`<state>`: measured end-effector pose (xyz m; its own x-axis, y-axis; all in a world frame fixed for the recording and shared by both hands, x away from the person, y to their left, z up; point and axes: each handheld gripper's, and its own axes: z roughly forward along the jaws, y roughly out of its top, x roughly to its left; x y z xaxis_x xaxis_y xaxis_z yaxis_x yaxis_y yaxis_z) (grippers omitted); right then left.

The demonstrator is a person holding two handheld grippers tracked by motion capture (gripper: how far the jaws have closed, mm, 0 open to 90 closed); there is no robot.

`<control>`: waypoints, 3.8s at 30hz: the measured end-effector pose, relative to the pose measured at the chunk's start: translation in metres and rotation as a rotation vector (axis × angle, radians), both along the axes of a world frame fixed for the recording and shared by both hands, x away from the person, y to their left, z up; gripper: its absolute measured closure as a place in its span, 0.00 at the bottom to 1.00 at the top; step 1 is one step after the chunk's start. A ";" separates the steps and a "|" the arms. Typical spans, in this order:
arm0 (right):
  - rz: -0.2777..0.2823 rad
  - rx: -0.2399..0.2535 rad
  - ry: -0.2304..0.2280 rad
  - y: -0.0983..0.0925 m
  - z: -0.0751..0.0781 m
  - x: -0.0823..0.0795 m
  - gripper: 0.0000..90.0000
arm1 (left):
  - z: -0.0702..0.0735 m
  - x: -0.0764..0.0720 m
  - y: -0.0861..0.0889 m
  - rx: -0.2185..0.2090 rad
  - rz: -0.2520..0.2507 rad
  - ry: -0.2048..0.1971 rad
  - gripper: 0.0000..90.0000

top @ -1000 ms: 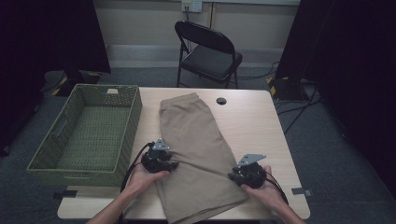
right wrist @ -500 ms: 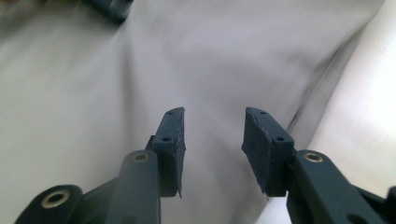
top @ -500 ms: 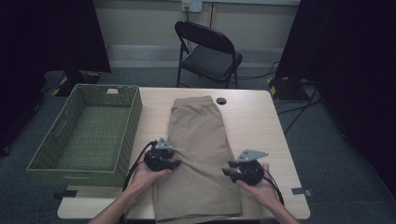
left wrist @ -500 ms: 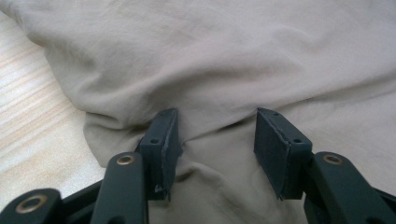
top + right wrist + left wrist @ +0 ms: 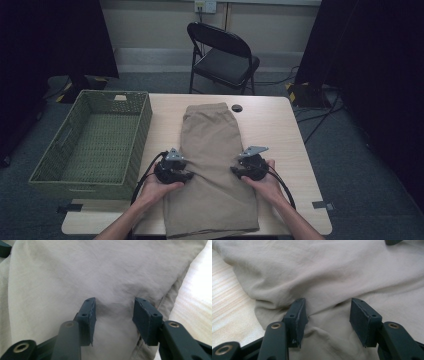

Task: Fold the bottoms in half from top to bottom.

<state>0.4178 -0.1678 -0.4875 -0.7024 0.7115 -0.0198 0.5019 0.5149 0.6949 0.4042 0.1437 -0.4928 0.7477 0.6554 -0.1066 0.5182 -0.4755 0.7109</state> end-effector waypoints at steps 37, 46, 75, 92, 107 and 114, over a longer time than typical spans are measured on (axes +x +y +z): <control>0.065 -0.044 0.091 -0.021 0.003 -0.061 0.49 | 0.010 -0.037 -0.010 0.002 -0.176 0.156 0.47; 0.008 0.019 0.028 -0.018 0.019 -0.036 0.44 | 0.029 -0.011 -0.008 -0.071 -0.081 0.076 0.50; 0.055 -0.034 0.070 -0.025 0.001 -0.046 0.44 | 0.005 -0.009 -0.036 0.023 -0.130 0.052 0.70; -0.033 0.072 -0.006 -0.025 0.021 -0.032 0.57 | 0.017 0.011 -0.039 -0.050 -0.057 0.050 0.73; 0.053 -0.036 0.050 -0.013 0.003 -0.043 0.63 | 0.007 -0.019 -0.031 -0.012 -0.137 0.092 0.74; 0.026 0.065 0.003 -0.019 0.029 -0.031 0.59 | 0.007 -0.002 -0.037 -0.013 -0.103 0.059 0.76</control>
<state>0.3872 -0.1865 -0.4586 -0.7209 0.6925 0.0281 0.4910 0.4817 0.7259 0.4020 0.1064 -0.4857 0.8032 0.5736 -0.1609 0.5084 -0.5192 0.6870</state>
